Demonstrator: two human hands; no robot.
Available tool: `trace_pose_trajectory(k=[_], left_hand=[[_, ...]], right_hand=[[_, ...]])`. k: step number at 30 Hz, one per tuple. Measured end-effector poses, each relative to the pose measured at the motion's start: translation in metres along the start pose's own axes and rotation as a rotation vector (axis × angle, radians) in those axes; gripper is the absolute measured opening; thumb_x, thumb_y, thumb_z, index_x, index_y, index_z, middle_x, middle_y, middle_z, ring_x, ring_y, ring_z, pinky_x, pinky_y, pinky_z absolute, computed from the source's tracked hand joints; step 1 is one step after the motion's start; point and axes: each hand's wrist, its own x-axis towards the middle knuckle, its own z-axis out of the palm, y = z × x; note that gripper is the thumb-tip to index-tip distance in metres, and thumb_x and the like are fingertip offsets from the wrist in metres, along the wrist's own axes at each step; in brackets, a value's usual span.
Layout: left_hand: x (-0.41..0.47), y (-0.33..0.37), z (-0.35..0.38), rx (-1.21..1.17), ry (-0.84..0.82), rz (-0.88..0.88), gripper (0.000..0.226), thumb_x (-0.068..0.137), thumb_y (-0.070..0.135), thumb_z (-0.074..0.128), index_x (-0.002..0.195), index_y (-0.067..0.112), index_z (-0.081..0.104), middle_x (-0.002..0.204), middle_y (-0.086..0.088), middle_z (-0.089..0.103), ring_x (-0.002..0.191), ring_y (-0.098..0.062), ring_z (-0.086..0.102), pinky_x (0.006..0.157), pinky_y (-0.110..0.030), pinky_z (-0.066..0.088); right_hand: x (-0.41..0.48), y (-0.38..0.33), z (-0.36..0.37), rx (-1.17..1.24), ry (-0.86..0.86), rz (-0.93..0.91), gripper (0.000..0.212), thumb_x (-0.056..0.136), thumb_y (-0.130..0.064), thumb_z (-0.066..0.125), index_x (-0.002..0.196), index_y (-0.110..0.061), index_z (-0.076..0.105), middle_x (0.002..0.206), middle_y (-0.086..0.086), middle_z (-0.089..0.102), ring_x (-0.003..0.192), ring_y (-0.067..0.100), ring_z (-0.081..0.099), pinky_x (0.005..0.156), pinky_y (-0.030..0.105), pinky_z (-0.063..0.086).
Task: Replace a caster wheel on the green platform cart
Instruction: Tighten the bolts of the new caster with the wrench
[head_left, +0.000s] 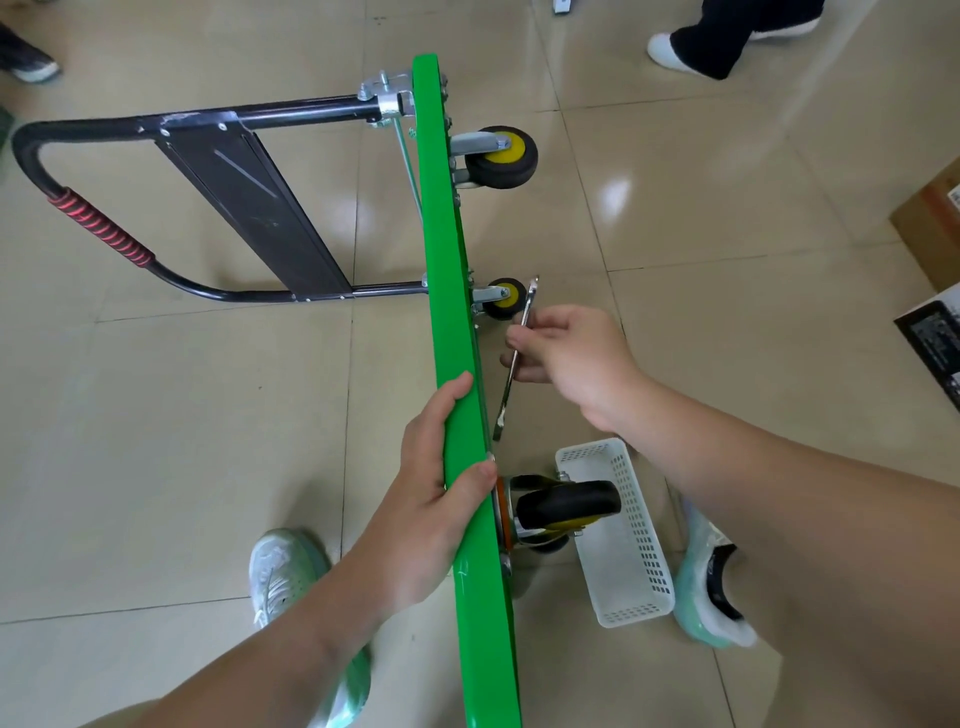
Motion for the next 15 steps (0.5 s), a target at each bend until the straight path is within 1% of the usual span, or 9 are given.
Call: trace_pose_trajectory(k=[1, 4, 8, 10, 13, 15], left_hand=[[0.000, 0.000, 0.000, 0.003, 0.002, 0.002, 0.066, 0.091, 0.043, 0.055, 0.143, 0.069, 0.024, 0.157, 0.014, 0.036, 0.145, -0.004, 0.038, 0.124, -0.044, 0.031], [0.000, 0.000, 0.001, -0.006, 0.010, 0.009, 0.067, 0.086, 0.054, 0.054, 0.143, 0.070, 0.025, 0.158, 0.013, 0.035, 0.146, -0.007, 0.037, 0.124, -0.046, 0.031], [0.001, 0.000, 0.003, -0.014, 0.024, 0.023, 0.067, 0.084, 0.056, 0.054, 0.144, 0.069, 0.026, 0.158, 0.010, 0.036, 0.146, -0.011, 0.038, 0.123, -0.049, 0.031], [0.000, 0.001, 0.003, -0.014, 0.034, 0.029, 0.068, 0.083, 0.055, 0.054, 0.143, 0.068, 0.027, 0.158, 0.011, 0.035, 0.146, -0.009, 0.037, 0.124, -0.049, 0.031], [-0.001, 0.002, 0.004, -0.019, 0.032, 0.027, 0.068, 0.082, 0.056, 0.054, 0.143, 0.070, 0.026, 0.158, 0.017, 0.033, 0.146, -0.006, 0.037, 0.123, -0.047, 0.032], [-0.001, 0.003, 0.004, -0.027, 0.032, 0.024, 0.069, 0.081, 0.055, 0.054, 0.142, 0.069, 0.027, 0.156, 0.018, 0.034, 0.144, -0.004, 0.038, 0.122, -0.045, 0.034]], right_hand=[[-0.004, -0.003, -0.001, 0.002, -0.013, -0.030, 0.010, 0.091, -0.004, 0.069, 0.096, -0.013, 0.067, 0.090, 0.009, 0.073, 0.080, 0.022, 0.075, 0.074, 0.033, 0.063], [-0.024, -0.007, -0.001, 0.008, -0.079, -0.100, 0.016, 0.088, -0.002, 0.071, 0.100, -0.012, 0.069, 0.084, 0.005, 0.076, 0.082, 0.021, 0.076, 0.072, 0.032, 0.063], [-0.043, -0.001, -0.001, -0.033, -0.146, -0.198, 0.023, 0.085, 0.001, 0.074, 0.093, -0.020, 0.070, 0.077, -0.004, 0.076, 0.079, 0.013, 0.075, 0.069, 0.024, 0.061], [-0.050, 0.002, -0.001, -0.035, -0.177, -0.236, 0.027, 0.083, 0.005, 0.074, 0.091, -0.020, 0.071, 0.079, -0.004, 0.076, 0.078, 0.010, 0.074, 0.072, 0.023, 0.059], [-0.058, 0.008, 0.000, -0.065, -0.218, -0.265, 0.029, 0.081, 0.007, 0.075, 0.094, -0.018, 0.071, 0.082, -0.005, 0.075, 0.082, 0.011, 0.073, 0.082, 0.027, 0.060], [-0.062, 0.015, 0.002, -0.091, -0.238, -0.266, 0.026, 0.082, 0.006, 0.074, 0.101, -0.012, 0.072, 0.089, -0.001, 0.076, 0.088, 0.016, 0.074, 0.087, 0.034, 0.060]])
